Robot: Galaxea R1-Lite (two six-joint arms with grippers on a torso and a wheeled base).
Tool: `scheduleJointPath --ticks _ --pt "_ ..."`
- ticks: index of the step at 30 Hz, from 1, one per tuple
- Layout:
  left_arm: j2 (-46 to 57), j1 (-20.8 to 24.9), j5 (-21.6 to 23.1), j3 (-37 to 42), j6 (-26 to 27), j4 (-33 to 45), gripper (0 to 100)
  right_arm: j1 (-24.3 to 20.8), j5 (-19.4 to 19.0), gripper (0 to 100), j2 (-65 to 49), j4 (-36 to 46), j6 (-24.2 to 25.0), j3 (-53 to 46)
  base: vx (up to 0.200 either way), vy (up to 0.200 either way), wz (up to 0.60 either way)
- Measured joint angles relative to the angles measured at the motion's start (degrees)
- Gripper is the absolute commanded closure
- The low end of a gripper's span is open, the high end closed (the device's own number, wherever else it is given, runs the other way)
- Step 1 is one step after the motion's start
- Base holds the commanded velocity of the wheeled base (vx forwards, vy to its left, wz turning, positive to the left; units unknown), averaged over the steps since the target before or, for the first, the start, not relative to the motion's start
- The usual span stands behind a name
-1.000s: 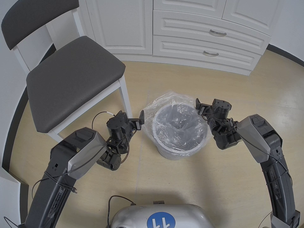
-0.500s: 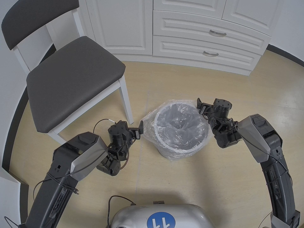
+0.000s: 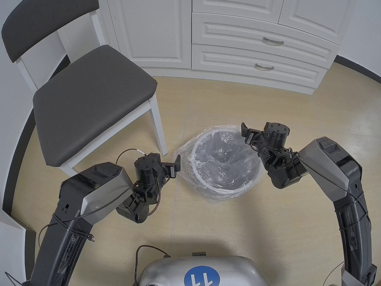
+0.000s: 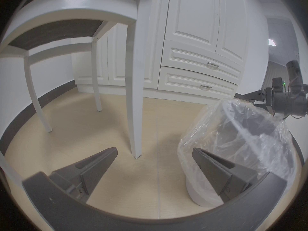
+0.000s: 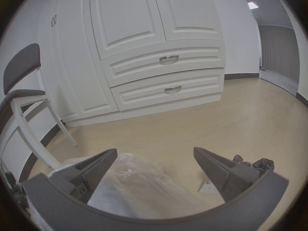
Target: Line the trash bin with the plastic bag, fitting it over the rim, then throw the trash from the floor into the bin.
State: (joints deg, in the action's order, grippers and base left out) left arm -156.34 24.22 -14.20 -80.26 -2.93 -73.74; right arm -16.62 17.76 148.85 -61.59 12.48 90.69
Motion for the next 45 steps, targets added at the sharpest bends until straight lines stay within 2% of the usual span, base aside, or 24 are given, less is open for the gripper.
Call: scheduleJointPath --ticks 8,16,25,34,45 --pt "6.97 -0.05 0.38 7.55 1.37 -0.44 0 -1.05 -0.02 0 -6.53 -1.58 -1.62 -6.81 0.000 0.000 0.00" --pt "8.63 0.80 0.66 9.31 1.49 -0.62 0 2.06 -0.74 0 -11.75 0.80 -8.90 -14.84 0.000 0.000 0.00" --pt "7.06 0.85 1.01 8.50 1.56 0.01 0 6.86 -8.51 0 -17.15 5.60 -16.36 -26.03 0.000 0.000 0.00" --pt "5.29 0.85 1.05 6.80 1.56 0.22 0 8.57 -12.87 0 -17.34 10.61 -16.97 -28.62 0.000 0.000 0.00" --pt "0.39 0.74 1.07 1.73 1.49 2.00 0 9.95 -13.71 0 -11.12 12.92 -16.99 -24.87 0.000 0.000 0.00"
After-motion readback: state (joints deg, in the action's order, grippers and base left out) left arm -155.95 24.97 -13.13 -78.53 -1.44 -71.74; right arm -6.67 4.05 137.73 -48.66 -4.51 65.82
